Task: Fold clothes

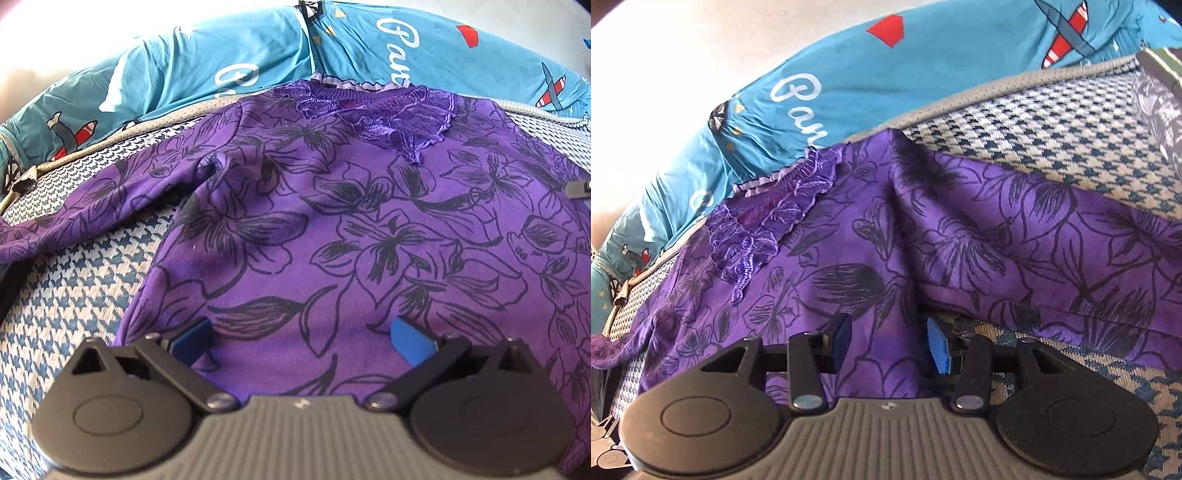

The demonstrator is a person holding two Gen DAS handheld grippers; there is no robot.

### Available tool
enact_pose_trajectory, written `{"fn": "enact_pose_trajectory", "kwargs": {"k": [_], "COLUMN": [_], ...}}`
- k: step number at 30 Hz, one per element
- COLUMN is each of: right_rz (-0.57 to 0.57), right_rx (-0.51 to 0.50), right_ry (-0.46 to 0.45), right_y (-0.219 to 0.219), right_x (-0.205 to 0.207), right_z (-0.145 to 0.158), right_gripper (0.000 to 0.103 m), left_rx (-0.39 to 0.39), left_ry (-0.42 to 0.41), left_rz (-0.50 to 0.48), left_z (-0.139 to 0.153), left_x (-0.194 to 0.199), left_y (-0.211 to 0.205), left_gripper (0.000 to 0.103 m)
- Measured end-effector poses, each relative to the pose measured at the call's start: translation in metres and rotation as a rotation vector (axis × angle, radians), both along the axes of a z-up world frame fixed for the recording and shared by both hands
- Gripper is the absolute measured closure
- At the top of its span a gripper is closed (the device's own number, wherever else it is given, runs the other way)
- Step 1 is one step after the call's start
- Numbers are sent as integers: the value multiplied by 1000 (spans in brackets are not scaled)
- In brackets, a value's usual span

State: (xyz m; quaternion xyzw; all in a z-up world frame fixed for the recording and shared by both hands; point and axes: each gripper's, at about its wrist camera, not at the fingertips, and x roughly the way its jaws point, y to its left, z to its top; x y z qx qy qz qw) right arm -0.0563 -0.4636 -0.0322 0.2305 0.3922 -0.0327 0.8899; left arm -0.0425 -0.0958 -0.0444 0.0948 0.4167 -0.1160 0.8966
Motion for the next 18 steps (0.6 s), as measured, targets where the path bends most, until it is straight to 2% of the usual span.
{"fn": "enact_pose_trajectory", "kwargs": {"k": [4,5,6,8,9,11,16,18], "right_rz": [12,23,29,43,51,74,151,162], "right_rx": [36,40,40,32,17,-18,-83,-74], "right_ry": [-1,-5,-8,-17,-29,-55,-99,-89], "right_y": [-2,-2,-1,2,5,12,32,37], "right_x": [3,3,3,3,2,1,1,3], "right_z": [-5,-6,-6,-5,-3,1,7,4], "right_gripper": [56,59,73,88,90,94,94,94], "left_rx": [-12,-15,-18,-24,-25,-27,-34,-36], "left_ry": [-6,-7,-8,-11,-12,-13,-16,-17], "left_rz": [2,3,3,3,1,-3,-12,-16], "left_z": [1,2,2,2,2,2,1,1], "left_x": [3,4,4,5,6,6,8,9], "left_y": [-3,-4,-5,-6,-8,-10,-17,-19], "left_gripper": [0,0,0,0,0,0,0,0]}}
